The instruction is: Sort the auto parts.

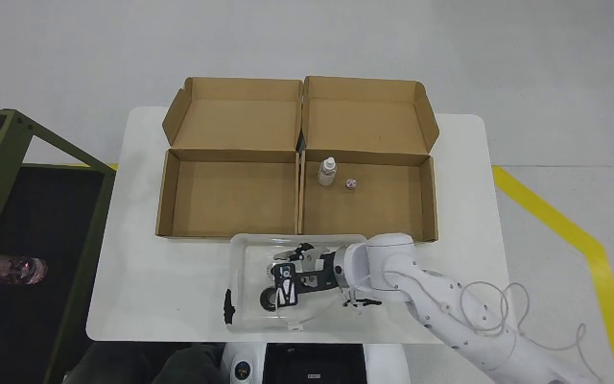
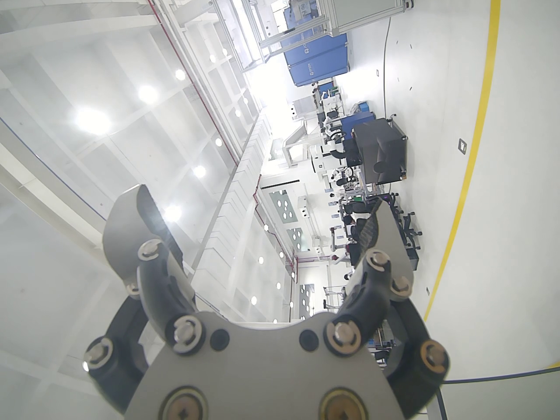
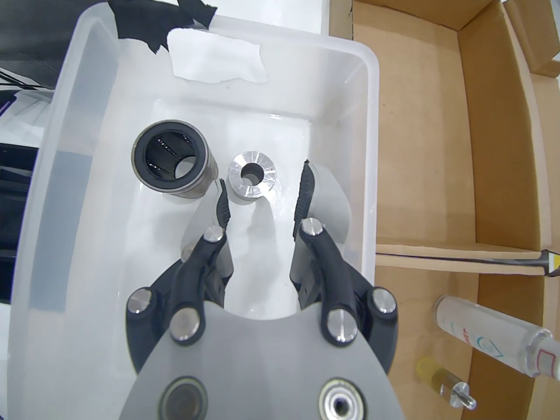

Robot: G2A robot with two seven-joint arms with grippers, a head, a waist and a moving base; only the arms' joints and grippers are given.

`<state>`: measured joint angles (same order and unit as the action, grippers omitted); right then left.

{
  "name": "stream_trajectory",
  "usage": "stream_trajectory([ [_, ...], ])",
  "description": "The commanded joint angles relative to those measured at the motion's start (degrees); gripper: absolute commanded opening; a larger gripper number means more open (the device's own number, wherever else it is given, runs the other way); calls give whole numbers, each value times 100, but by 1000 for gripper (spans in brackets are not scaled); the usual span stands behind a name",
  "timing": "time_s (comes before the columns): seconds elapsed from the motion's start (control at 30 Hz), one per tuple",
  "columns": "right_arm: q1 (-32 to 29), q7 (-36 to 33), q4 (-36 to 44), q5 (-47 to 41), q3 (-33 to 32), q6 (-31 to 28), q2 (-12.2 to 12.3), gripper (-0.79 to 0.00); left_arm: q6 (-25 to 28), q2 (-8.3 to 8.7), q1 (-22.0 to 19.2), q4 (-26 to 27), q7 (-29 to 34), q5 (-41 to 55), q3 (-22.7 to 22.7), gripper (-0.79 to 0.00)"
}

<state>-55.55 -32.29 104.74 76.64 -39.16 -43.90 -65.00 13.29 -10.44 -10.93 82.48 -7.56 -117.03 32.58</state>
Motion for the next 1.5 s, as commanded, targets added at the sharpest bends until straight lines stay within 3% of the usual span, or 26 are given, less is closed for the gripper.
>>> stream_trajectory([
  [0.0,11,-9,-66,61,53,38,-21,-486,0,0,0,0,0,0,0,0],
  [1.17,594,-57,-1136,122,874,282,-601,-465,0,0,0,0,0,0,0,0],
  [1.33,628,-21,-1318,89,890,255,-654,-489,0,0,0,0,0,0,0,0],
  [1.47,631,7,-1381,37,875,198,-679,-579,0,0,0,0,0,0,0,0],
])
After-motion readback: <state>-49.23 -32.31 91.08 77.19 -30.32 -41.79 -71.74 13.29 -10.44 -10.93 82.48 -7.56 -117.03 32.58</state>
